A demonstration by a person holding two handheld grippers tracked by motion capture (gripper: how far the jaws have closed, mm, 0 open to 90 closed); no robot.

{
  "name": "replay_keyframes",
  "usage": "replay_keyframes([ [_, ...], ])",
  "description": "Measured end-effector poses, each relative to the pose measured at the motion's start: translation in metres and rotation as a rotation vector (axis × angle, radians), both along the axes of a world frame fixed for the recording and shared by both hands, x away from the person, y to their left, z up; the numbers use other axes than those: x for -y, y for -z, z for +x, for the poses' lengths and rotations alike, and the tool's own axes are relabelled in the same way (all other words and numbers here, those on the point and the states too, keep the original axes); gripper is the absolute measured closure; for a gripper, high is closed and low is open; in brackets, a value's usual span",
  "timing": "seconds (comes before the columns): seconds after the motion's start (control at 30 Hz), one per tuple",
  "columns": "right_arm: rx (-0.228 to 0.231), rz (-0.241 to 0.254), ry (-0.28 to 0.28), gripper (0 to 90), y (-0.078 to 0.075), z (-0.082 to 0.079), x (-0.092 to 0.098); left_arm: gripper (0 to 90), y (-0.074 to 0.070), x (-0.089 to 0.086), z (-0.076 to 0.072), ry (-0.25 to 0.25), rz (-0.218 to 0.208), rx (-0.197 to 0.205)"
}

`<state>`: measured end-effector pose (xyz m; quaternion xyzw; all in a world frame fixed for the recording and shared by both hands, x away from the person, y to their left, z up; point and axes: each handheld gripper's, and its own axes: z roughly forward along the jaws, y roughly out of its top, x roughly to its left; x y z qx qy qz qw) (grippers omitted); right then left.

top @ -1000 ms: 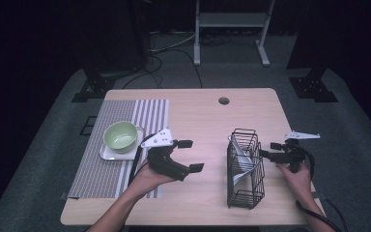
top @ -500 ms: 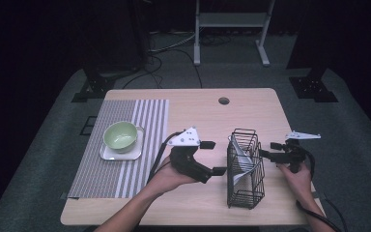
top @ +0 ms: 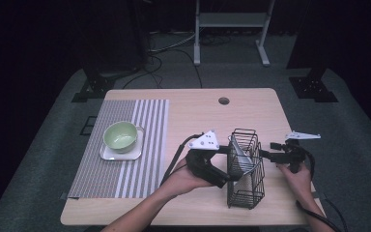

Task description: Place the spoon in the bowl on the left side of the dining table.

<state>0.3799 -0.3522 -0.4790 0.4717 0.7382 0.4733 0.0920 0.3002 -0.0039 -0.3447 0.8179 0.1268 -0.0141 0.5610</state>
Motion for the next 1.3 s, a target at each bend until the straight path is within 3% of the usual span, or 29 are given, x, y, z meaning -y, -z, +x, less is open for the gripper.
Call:
replay_keyframes([
  [0.4,-0.001,-0.003,-0.002,17.8,0.0,0.0,0.0,13.0,0.005,0.026,0.001,0.02,0.041,-0.013],
  [0.53,-0.001,0.002,-0.004,17.8,0.0,0.0,0.0,14.8,0.009,0.034,0.003,0.02,0.075,-0.01],
  [0.63,0.0,0.002,-0.005,17.8,0.0,0.0,0.0,20.5,0.012,0.037,0.004,0.043,0.081,-0.016],
  [1.0,0.001,0.003,-0.007,17.8,0.0,0.0,0.0,26.2,0.015,0.047,0.003,0.034,0.145,0.005],
  [1.03,0.0,0.004,-0.007,17.8,0.0,0.0,0.0,29.9,0.015,0.048,0.004,0.039,0.149,0.01],
  [1.3,0.001,0.006,-0.009,17.8,0.0,0.0,0.0,32.3,0.019,0.057,0.006,0.029,0.184,0.001],
])
